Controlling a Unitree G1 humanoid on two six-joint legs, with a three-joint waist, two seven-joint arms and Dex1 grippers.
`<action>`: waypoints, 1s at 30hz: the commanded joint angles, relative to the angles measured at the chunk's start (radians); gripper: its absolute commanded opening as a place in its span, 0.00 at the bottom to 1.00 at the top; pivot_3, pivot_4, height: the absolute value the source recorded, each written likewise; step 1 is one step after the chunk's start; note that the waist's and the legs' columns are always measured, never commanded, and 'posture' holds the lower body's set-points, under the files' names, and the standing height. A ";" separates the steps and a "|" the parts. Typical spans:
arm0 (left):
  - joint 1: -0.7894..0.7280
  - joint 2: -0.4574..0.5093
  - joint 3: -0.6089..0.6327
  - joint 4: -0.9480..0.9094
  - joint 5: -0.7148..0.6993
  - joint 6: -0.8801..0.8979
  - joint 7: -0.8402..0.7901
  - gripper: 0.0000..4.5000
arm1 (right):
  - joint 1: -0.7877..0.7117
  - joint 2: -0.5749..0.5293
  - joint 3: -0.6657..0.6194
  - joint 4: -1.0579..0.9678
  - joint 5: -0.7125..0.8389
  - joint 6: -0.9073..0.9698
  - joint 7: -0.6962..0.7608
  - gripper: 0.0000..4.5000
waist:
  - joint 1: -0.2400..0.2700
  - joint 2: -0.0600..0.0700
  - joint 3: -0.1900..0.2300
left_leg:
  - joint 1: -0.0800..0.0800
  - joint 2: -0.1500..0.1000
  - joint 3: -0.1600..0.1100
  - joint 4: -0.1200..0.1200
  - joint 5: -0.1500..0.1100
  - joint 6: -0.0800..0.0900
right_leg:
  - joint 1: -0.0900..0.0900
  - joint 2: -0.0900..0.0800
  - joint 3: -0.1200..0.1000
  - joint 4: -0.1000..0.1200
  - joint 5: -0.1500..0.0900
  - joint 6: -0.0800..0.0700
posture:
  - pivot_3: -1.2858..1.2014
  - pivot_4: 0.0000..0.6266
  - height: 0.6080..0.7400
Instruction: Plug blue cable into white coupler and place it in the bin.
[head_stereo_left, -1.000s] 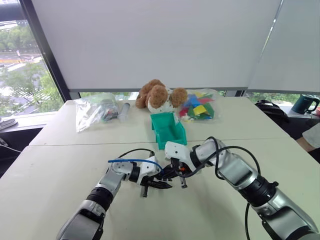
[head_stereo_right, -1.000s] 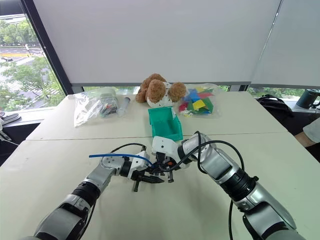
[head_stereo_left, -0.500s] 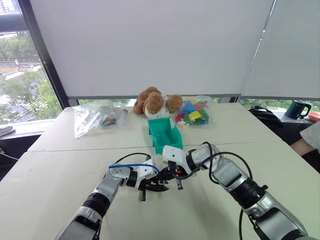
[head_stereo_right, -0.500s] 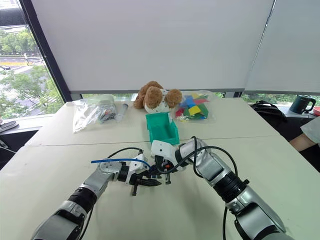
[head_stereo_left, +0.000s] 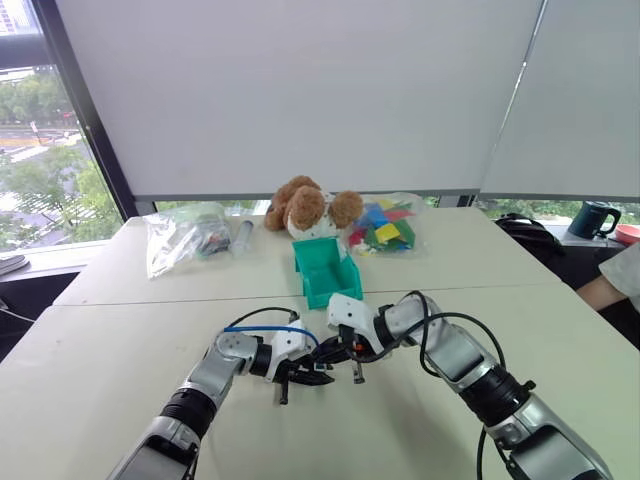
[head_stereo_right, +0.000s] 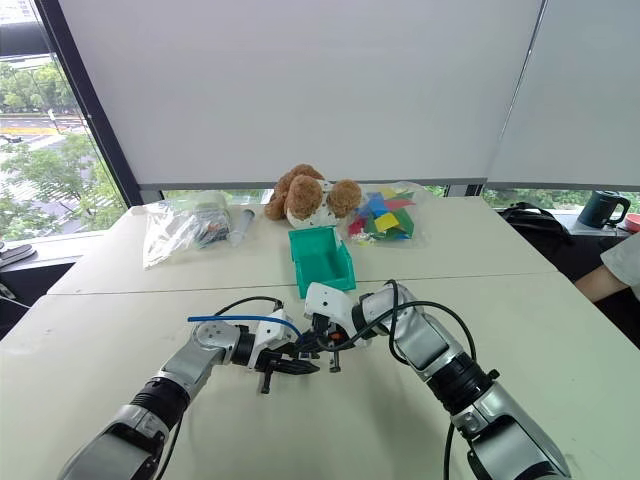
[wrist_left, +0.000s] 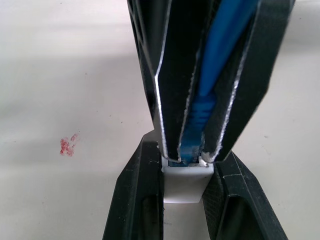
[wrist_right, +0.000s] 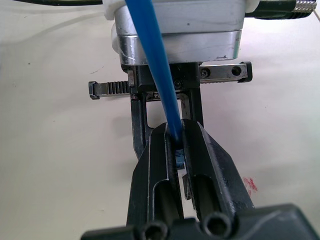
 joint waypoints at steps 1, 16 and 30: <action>-0.023 0.029 0.050 -0.114 -0.052 -0.003 -0.015 0.32 | 0.136 0.013 0.124 0.169 -0.052 0.116 0.015 0.00 | -0.001 0.000 0.000 | 0.000 0.001 0.000 0.000 0.000 0.000 | 0.000 0.001 0.000 0.000 0.000 0.000 | 0.52 0.24 1.00; 0.140 0.250 0.222 -0.372 -0.157 0.187 0.062 0.98 | -0.018 0.000 -0.185 -0.060 0.170 0.349 -0.020 0.00 | 0.011 0.010 0.003 | -0.012 0.003 0.000 0.000 0.000 0.000 | -0.012 -0.002 0.000 0.000 -0.003 -0.007 | 0.52 0.24 1.00; 0.259 0.282 0.339 -0.622 -0.317 0.494 0.227 0.98 | -0.589 0.097 -0.325 0.730 0.129 0.160 -0.173 0.00 | 0.006 0.016 0.022 | -0.040 -0.003 0.002 -0.001 0.003 -0.005 | -0.040 -0.007 0.000 -0.001 0.005 -0.002 | 0.52 0.24 1.00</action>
